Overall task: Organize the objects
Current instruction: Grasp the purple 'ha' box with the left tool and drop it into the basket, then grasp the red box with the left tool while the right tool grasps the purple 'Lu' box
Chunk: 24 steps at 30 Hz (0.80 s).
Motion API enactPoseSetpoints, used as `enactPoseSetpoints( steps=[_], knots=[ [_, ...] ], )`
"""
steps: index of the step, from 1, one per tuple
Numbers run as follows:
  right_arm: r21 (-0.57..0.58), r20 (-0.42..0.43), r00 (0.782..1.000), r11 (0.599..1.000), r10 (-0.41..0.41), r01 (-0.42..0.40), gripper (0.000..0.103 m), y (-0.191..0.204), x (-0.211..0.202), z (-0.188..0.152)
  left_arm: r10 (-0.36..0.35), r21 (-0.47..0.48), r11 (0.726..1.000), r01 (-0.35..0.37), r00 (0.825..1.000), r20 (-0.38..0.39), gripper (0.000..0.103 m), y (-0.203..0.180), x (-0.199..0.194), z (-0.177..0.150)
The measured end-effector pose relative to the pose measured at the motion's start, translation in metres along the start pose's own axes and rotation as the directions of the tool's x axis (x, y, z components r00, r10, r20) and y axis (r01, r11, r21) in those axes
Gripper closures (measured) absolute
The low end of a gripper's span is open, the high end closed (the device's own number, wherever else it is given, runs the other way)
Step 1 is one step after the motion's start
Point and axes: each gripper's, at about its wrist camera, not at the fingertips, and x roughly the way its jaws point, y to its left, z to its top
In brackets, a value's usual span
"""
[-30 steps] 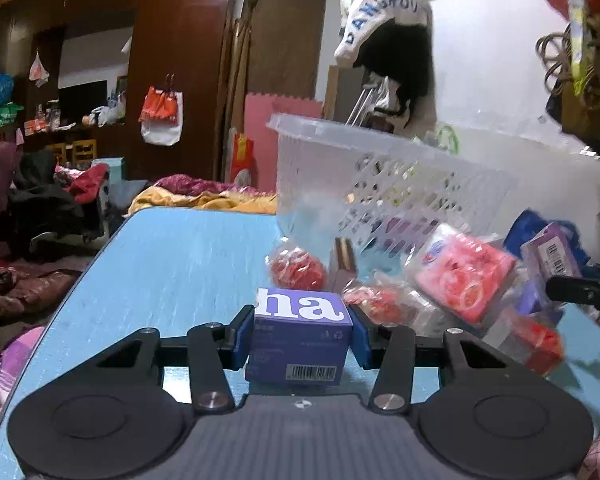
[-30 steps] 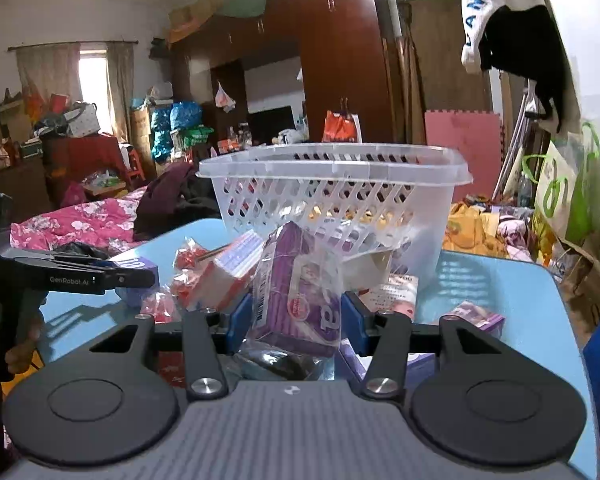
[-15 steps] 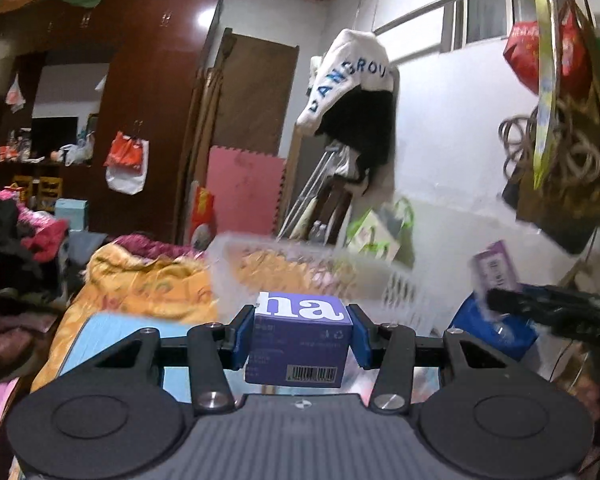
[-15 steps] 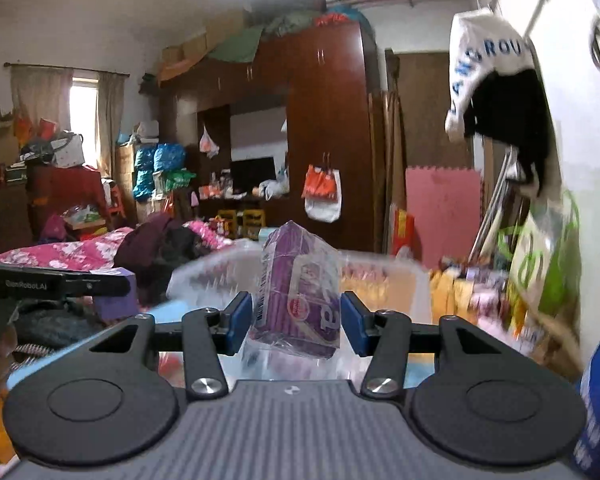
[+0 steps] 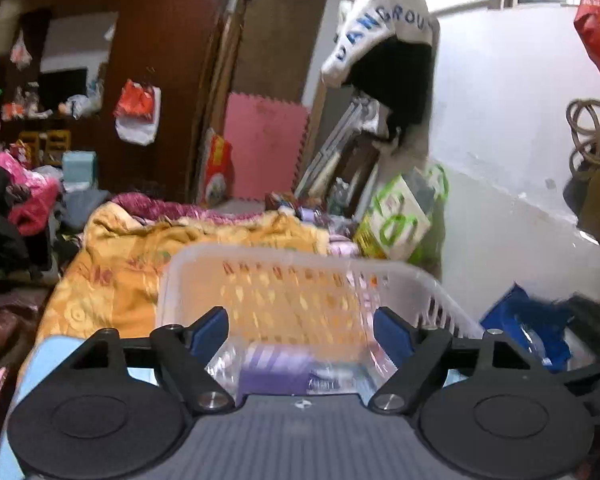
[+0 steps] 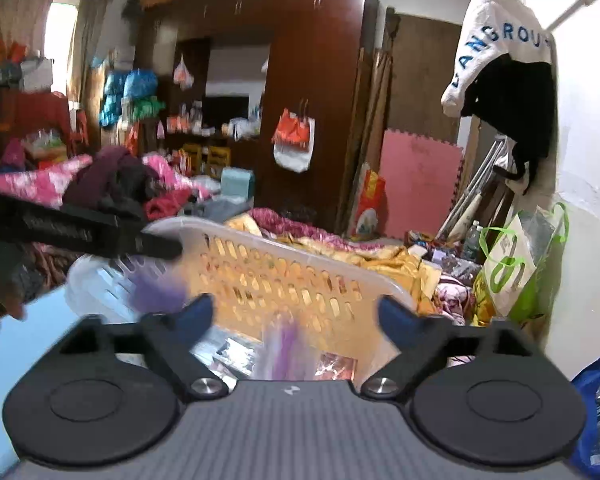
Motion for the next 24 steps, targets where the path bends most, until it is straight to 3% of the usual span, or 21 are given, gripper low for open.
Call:
enactPoseSetpoints(
  steps=[3,5,9,12,14,16,18,24],
  knots=[
    [0.044,0.034,0.999,0.999,0.014,-0.015,0.000,-0.006,-0.028,-0.009,0.037,0.035,0.999,-0.038,0.999,0.027,0.020,0.001,-0.017,-0.011],
    [0.064,0.039,0.999,0.997,0.033,-0.036,0.000,-0.007,-0.053,-0.031,0.023,0.080,0.996,-0.029,0.997,0.076,0.020,-0.002,-0.042,-0.029],
    [0.105,0.043,0.998,0.993,0.043,-0.047,0.000,-0.012,-0.085,-0.088,-0.040,0.146,0.989,0.021,0.991,0.127,0.020,-0.010,-0.092,-0.094],
    [0.229,0.055,0.994,0.968,0.091,-0.102,0.000,-0.024,-0.096,-0.135,-0.109,0.161,0.983,0.088,0.986,0.129,0.020,-0.016,-0.118,-0.149],
    [0.295,0.052,0.993,0.948,0.106,-0.117,0.000,-0.029,-0.097,-0.157,-0.103,0.205,0.976,0.076,0.987,0.126,0.020,-0.026,-0.122,-0.171],
    [0.334,0.046,0.994,0.937,0.094,-0.104,0.000,-0.035,-0.093,-0.164,-0.083,0.259,0.964,0.052,0.990,0.111,0.020,-0.037,-0.120,-0.186],
    [0.345,0.023,0.995,0.934,0.095,-0.097,0.000,-0.035,-0.085,-0.161,-0.085,0.255,0.965,0.052,0.989,0.118,0.020,-0.040,-0.115,-0.188],
    [0.225,-0.037,0.994,0.970,0.104,-0.094,0.000,-0.011,-0.075,-0.145,-0.110,0.209,0.974,0.087,0.988,0.105,0.020,-0.037,-0.106,-0.186]
  ],
)
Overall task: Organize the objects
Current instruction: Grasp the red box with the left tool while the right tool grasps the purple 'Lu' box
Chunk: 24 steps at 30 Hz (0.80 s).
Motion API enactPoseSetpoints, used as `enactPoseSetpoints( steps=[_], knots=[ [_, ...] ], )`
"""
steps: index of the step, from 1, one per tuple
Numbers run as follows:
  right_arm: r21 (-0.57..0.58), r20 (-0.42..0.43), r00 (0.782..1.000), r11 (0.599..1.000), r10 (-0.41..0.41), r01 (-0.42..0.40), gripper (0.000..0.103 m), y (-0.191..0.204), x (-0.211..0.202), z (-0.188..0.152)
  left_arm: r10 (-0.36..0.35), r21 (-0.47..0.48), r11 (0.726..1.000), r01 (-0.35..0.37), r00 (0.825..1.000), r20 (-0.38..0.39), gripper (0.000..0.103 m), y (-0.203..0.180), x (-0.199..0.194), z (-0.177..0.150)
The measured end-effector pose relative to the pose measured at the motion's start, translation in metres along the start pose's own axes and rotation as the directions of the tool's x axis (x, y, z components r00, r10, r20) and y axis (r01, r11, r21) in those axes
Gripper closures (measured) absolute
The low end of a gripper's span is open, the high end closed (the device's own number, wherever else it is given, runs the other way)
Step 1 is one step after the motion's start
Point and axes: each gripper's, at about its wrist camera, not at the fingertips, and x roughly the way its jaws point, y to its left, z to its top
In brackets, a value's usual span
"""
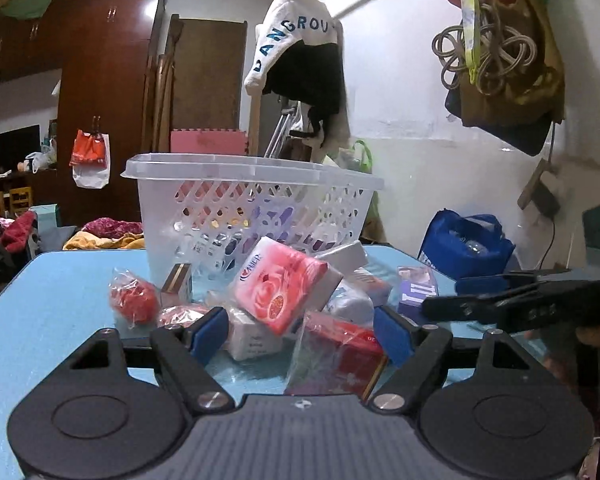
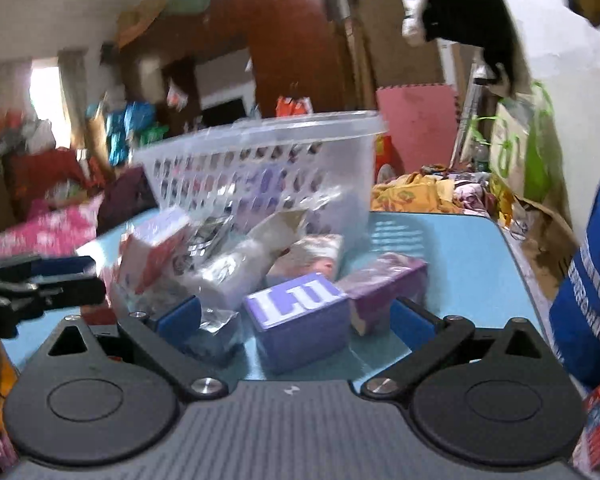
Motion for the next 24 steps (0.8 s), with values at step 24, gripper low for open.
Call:
enactPoseSetpoints(
  steps=[24],
  knots=[
    [-0.019,-0.013,0.995,0.995,0.101,-0.101,0.032,0.000,0.003,-0.007,-0.047,0.102,0.994,0.049,0.999,-0.020,0.020,-0.041,0.001,-0.017]
  ],
)
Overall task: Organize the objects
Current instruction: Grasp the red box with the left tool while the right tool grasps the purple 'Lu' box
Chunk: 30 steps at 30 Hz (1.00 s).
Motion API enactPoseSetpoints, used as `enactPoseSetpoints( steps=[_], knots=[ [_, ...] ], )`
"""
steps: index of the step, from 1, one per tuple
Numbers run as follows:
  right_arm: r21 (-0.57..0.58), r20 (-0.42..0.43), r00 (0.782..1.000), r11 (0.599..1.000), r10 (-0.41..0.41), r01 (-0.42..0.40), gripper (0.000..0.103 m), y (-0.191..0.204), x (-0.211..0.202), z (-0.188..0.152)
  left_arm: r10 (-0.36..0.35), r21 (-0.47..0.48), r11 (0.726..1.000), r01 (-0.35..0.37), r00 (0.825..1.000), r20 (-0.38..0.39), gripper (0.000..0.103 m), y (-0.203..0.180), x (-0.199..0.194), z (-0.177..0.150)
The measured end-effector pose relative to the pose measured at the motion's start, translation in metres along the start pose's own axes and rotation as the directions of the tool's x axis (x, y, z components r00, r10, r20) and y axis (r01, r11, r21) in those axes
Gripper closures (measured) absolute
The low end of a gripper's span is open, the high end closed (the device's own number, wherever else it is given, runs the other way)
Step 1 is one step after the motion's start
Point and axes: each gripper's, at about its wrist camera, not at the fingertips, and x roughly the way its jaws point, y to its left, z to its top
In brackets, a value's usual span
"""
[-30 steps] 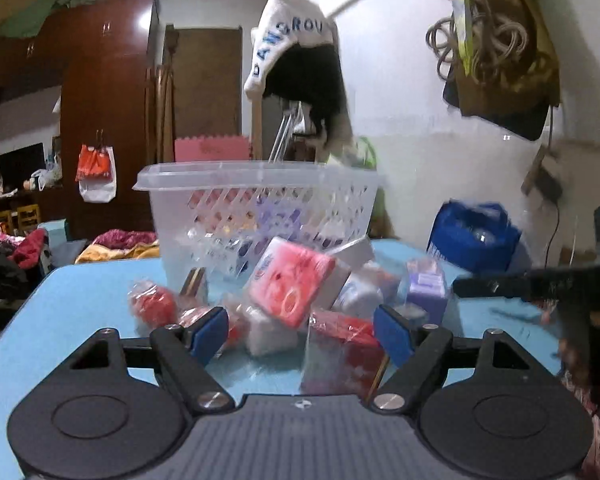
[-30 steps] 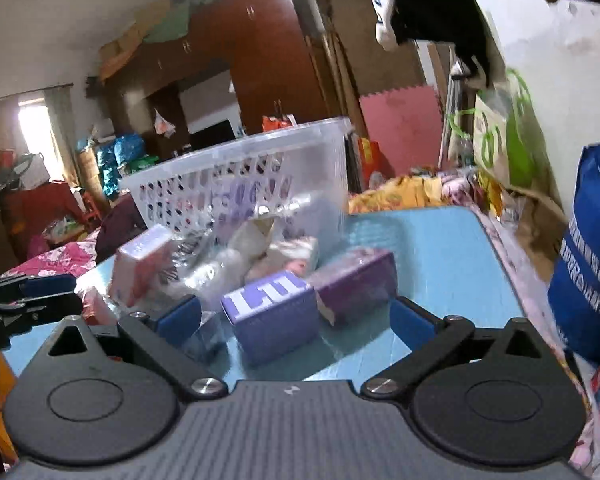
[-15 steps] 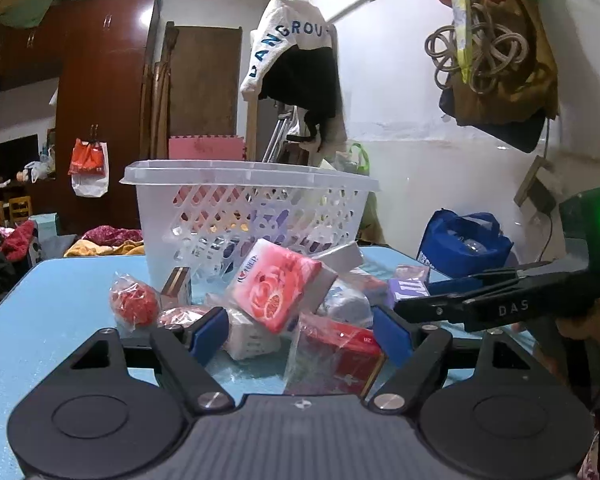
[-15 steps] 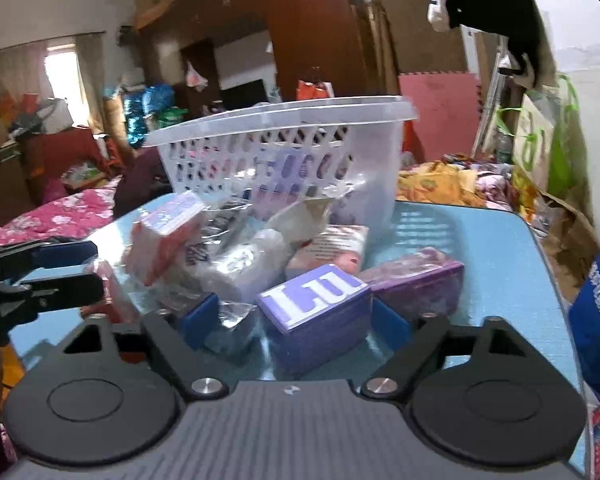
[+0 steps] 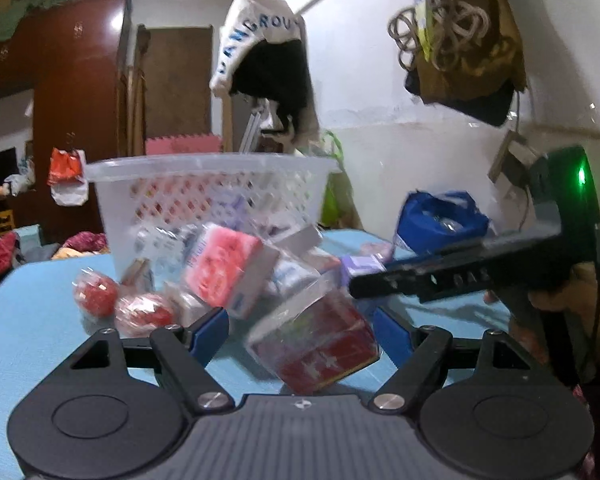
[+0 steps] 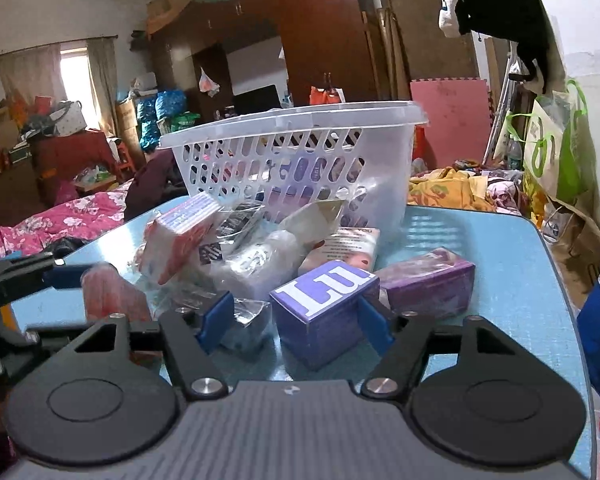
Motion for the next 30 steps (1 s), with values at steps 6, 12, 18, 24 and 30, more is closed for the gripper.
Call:
enactPoseSetpoints(
  steps=[6,12,18,24,30],
  knots=[
    [0.018,-0.004,1.000,1.000,0.010,-0.010,0.032,-0.003,0.001,0.001,0.007,0.035,0.999,-0.005,0.998,-0.056,0.020,-0.007,0.012,-0.007],
    [0.052,0.012,0.999,0.998,-0.036,0.036,0.026,-0.002,-0.002,0.000,0.005,0.023,1.000,-0.002,0.995,-0.098,0.020,-0.011,0.023,-0.014],
    [0.099,-0.013,0.999,0.994,-0.042,0.043,0.011,0.009,0.011,0.004,0.062,0.008,0.998,-0.062,0.996,-0.069,0.041,-0.007,0.021,-0.019],
    [0.170,-0.053,0.995,0.982,-0.080,0.088,0.025,0.009,0.023,0.005,0.076,0.024,0.997,-0.075,0.996,-0.042,0.041,0.002,0.006,-0.025],
    [0.216,-0.028,0.995,0.972,-0.091,0.095,0.047,-0.001,-0.001,-0.006,0.071,0.004,0.997,-0.071,0.997,-0.031,0.040,0.007,0.002,-0.018]
  ],
)
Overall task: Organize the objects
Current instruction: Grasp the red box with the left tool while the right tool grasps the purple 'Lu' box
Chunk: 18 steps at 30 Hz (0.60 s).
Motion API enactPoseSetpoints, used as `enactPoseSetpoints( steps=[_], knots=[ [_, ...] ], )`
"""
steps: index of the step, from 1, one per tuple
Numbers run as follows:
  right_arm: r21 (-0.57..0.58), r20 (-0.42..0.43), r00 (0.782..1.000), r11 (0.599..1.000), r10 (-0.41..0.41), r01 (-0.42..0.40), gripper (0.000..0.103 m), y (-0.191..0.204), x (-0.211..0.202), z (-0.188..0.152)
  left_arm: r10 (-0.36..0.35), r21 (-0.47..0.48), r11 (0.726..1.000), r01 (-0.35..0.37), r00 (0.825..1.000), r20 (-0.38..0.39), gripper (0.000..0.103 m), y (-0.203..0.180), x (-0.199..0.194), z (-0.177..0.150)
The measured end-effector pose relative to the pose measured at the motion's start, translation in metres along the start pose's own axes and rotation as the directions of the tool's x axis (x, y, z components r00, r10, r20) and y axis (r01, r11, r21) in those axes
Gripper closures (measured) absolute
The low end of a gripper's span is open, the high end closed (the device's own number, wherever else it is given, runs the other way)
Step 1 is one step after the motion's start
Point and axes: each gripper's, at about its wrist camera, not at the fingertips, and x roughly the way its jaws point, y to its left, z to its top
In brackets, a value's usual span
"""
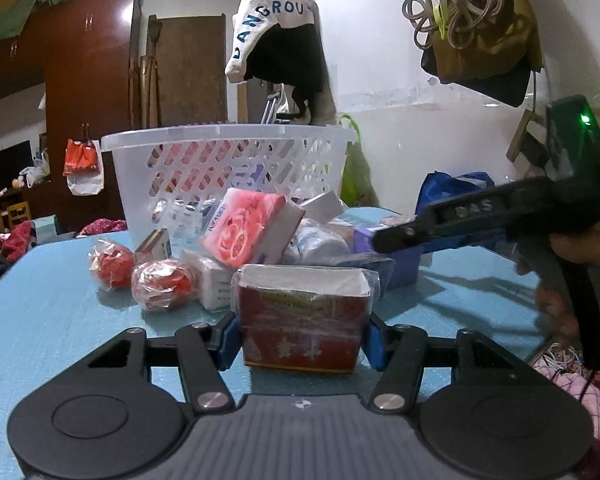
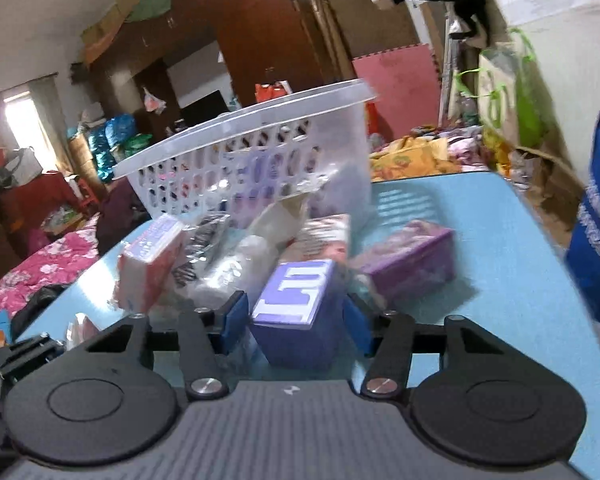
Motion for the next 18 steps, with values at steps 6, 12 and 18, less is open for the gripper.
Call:
enactPoseSetpoints(
  steps=[6,12,18],
  knots=[
    [-0.048,-0.016,0.999,0.998,-0.041,0.040,0.045,0.012,0.009,0.008,0.000,0.007,1.000,0.000,1.000,-0.016,0.040,-0.002,0.005,0.000],
    [-0.108,-0.010,0.998,0.993,-0.054,0.053,0.059,0.017,0.006,0.008,0.012,0.004,1.000,-0.012,1.000,-0.009,0.040,0.002,0.004,-0.001],
    [-0.138,-0.008,0.999,0.990,-0.044,0.042,0.060,0.017,-0.007,0.008,0.031,0.008,0.999,-0.031,0.999,0.013,0.041,0.005,0.002,-0.001]
  ],
)
